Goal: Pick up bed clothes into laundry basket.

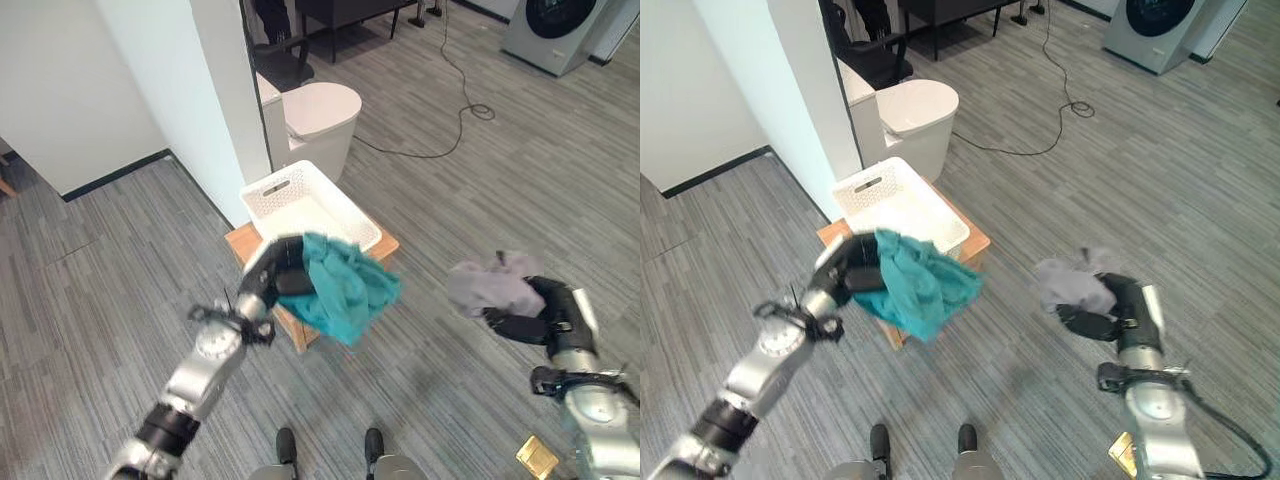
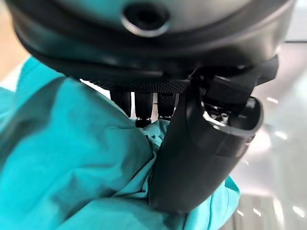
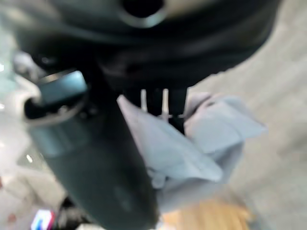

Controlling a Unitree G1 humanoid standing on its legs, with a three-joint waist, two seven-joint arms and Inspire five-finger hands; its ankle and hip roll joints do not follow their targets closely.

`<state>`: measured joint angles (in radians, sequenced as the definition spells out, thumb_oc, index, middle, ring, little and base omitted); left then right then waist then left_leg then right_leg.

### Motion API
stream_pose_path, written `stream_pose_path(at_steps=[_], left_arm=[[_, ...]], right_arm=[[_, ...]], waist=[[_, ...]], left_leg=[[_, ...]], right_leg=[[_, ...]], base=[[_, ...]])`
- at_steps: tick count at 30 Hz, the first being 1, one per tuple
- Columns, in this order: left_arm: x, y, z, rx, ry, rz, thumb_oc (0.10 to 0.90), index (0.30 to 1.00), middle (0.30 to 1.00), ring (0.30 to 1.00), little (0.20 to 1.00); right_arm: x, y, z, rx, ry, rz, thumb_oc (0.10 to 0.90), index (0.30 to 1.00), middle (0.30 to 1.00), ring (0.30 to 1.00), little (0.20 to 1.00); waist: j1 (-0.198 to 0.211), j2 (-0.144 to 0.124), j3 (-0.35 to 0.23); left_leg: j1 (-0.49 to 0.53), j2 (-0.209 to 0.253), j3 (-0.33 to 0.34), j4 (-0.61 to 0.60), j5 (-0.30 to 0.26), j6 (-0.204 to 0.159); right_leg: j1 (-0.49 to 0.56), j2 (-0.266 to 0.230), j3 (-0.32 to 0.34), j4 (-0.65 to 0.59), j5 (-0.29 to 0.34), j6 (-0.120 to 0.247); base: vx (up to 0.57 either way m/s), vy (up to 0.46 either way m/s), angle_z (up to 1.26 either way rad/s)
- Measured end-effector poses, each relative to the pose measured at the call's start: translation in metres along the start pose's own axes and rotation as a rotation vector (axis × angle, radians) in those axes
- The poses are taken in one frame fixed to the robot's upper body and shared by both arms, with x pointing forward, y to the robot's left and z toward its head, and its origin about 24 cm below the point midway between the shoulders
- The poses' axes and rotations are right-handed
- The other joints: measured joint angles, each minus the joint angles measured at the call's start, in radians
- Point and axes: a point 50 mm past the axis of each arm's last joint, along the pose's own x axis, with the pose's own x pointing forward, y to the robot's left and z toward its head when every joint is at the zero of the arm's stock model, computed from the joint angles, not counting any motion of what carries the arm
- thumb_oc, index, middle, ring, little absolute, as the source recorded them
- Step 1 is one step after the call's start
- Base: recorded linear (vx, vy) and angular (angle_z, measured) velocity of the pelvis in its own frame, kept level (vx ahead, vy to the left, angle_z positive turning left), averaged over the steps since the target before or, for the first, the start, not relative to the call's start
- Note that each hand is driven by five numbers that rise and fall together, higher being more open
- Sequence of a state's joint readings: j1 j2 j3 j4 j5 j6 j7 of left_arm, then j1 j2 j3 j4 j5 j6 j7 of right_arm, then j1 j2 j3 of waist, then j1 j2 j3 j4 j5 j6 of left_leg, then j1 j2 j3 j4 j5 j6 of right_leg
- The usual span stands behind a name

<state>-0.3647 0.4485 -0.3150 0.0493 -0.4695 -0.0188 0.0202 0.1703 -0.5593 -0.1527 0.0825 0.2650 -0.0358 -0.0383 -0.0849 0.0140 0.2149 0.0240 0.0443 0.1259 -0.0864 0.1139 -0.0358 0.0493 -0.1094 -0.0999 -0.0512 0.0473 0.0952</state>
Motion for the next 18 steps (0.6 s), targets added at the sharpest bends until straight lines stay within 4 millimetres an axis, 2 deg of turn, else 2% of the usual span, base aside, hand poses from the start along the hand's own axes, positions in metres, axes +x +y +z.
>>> stream_pose_path(at_steps=[1,3,6,9,11,13,16,18], left_arm=[[0.006,0.0,0.011,0.011,-0.038,0.004,0.4,0.3,0.3,0.3,0.3],[0.023,-0.003,0.048,0.068,-0.163,-0.026,0.4,0.3,0.3,0.3,0.3],[0.04,-0.018,0.098,0.116,-0.366,-0.074,0.4,0.3,0.3,0.3,0.3],[0.049,-0.031,0.124,0.146,-0.47,-0.12,0.4,0.3,0.3,0.3,0.3],[0.057,-0.036,0.126,0.152,-0.472,-0.124,0.4,0.3,0.3,0.3,0.3],[0.063,-0.031,0.116,0.174,-0.422,-0.099,0.4,0.3,0.3,0.3,0.3],[0.075,-0.005,0.095,0.361,-0.287,-0.038,0.4,0.3,0.3,0.3,0.3],[0.079,0.015,0.08,0.405,-0.184,0.021,0.4,0.3,0.3,0.3,0.3]], right_arm=[[0.0,0.005,-0.002,0.007,0.006,0.018,0.4,0.3,0.3,0.3,0.3],[-0.002,0.015,-0.006,0.034,0.017,0.047,0.4,0.3,0.3,0.3,0.3],[-0.006,0.02,-0.012,0.044,0.039,0.073,0.4,0.3,0.3,0.3,0.3],[-0.008,0.02,-0.013,0.044,0.043,0.077,0.4,0.3,0.3,0.3,0.3],[-0.008,0.022,-0.012,0.045,0.04,0.085,0.4,0.3,0.3,0.3,0.3],[-0.008,0.026,-0.011,0.05,0.038,0.101,0.4,0.3,0.3,0.3,0.3],[-0.01,0.032,-0.014,0.082,0.049,0.143,0.4,0.3,0.3,0.3,0.3],[-0.015,0.035,-0.019,0.095,0.074,0.171,0.4,0.3,0.3,0.3,0.3]], waist=[[-0.003,0.0,0.0],[-0.007,0.001,0.0],[-0.012,0.004,-0.001],[-0.037,0.006,-0.002],[-0.045,0.01,-0.005],[-0.07,0.016,-0.009],[-0.1,0.022,-0.013],[-0.127,0.022,-0.013]], left_leg=[[0.007,-0.003,0.001,0.0,0.0,0.0],[0.019,-0.008,0.002,0.0,0.0,0.0],[0.026,-0.008,0.003,-0.001,-0.001,-0.001],[0.029,-0.007,0.008,-0.001,-0.004,-0.004],[0.038,-0.002,0.031,-0.002,-0.017,-0.017],[0.043,-0.001,0.045,-0.002,-0.024,-0.018],[0.03,0.002,0.091,-0.002,-0.029,-0.014],[0.015,0.003,0.114,-0.002,-0.029,-0.013]], right_leg=[[0.015,-0.002,0.0,-0.018,0.006,0.001],[0.037,-0.005,-0.001,-0.039,0.012,0.003],[0.044,-0.003,0.002,-0.039,0.011,0.004],[0.042,-0.002,0.013,-0.039,0.011,0.004],[0.039,0.0,0.031,-0.04,0.011,0.005],[0.032,0.001,0.054,-0.04,0.012,0.006],[-0.007,0.003,0.102,-0.04,0.025,0.014],[-0.035,0.004,0.121,-0.04,0.036,0.012]], base=[[0.04,0.031,-0.01],[0.04,0.043,-0.01],[0.03,0.04,-0.03],[0.05,0.045,-0.08],[0.07,0.043,-0.27],[0.0,0.054,-0.36],[-0.02,0.046,-0.48],[-0.03,0.046,-0.37]])
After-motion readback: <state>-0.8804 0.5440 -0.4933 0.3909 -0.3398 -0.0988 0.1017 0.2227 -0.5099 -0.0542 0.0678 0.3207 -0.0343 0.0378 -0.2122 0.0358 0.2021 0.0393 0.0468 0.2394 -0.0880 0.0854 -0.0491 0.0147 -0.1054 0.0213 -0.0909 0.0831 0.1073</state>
